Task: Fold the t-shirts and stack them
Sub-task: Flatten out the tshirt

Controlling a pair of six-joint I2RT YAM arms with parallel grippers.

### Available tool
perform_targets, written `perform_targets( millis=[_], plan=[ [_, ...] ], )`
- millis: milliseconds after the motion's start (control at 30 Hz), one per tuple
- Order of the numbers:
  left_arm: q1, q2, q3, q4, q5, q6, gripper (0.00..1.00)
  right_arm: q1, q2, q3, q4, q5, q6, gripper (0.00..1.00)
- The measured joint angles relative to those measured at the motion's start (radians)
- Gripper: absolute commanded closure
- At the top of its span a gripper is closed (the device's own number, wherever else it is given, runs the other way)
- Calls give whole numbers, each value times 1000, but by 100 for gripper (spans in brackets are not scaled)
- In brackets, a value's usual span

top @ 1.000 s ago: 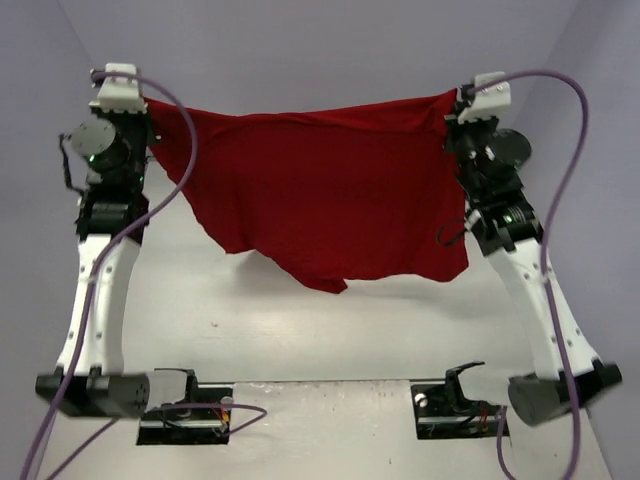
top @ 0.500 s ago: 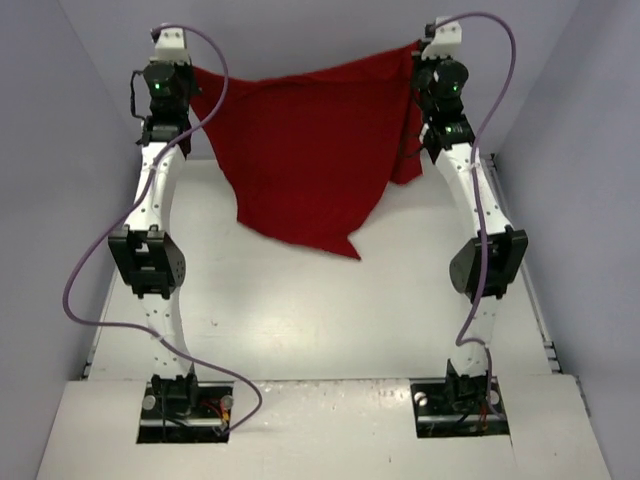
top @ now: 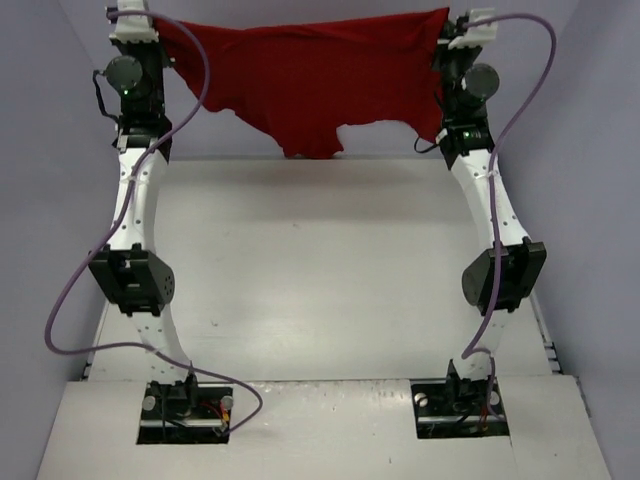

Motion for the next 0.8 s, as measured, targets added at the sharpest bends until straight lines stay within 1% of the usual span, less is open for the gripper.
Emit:
perform_targets(
  millis=[67, 167, 400, 533, 600, 700, 800],
  plan=[
    [3, -30, -87, 42, 16, 9, 100, -8, -16, -83, 32, -25, 2, 100],
    [3, -75, -279, 83, 41, 18, 100, -16, -18, -197, 52, -60, 4, 100],
    [3, -81, -666, 68, 98, 56, 100, -22, -12, -422, 49, -153, 2, 100],
    [4, -87, -808, 53, 138, 83, 100, -25, -17, -548, 43, -210, -19, 100],
    [4, -107, -866, 51, 164, 99, 100, -30, -30, -610, 10, -247, -48, 100],
    [5, -172, -950, 17, 211, 134, 100, -40, -82, -696, -102, -313, -125, 100],
    [8, -261, -1014, -31, 292, 193, 100, -47, -176, -785, -228, -369, -249, 100]
  ],
)
